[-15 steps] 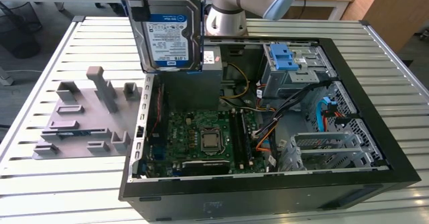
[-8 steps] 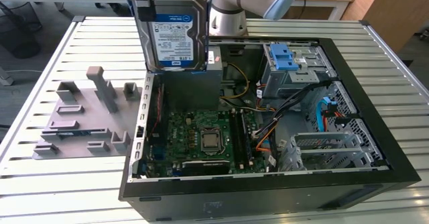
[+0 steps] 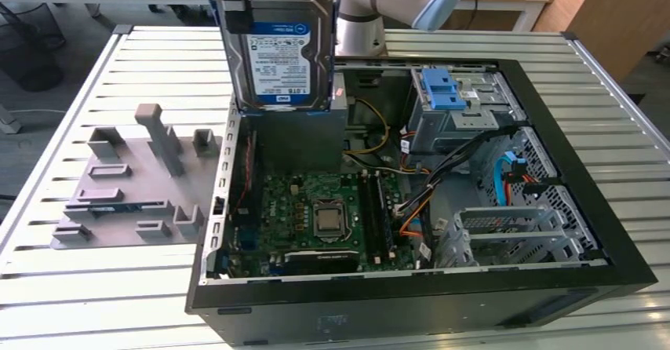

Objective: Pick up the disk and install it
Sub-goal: 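Pick up the disk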

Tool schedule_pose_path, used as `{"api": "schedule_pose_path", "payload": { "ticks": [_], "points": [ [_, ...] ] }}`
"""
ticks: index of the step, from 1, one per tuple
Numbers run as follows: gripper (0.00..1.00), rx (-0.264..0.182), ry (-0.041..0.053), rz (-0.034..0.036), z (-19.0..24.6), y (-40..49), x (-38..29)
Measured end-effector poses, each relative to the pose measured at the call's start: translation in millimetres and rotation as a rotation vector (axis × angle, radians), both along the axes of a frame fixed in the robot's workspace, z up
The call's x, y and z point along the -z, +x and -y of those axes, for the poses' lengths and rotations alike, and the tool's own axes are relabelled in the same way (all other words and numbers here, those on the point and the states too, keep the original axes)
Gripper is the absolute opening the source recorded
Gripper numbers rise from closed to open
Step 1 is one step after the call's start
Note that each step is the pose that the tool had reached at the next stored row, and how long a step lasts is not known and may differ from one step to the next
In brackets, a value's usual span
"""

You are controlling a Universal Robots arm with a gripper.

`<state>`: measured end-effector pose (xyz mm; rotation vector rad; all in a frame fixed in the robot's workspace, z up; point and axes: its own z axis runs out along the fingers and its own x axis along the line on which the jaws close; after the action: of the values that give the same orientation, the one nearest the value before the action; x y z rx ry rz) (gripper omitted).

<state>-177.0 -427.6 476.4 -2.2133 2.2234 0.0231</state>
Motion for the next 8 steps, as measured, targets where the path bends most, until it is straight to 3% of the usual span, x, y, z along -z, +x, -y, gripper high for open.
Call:
{"api": "schedule_pose_path", "payload": {
  "ticks": [8],
  "points": [
    [0.36, 0.0, 0.0, -0.0002, 0.1, 9.1, 0.0]
  ]
}}
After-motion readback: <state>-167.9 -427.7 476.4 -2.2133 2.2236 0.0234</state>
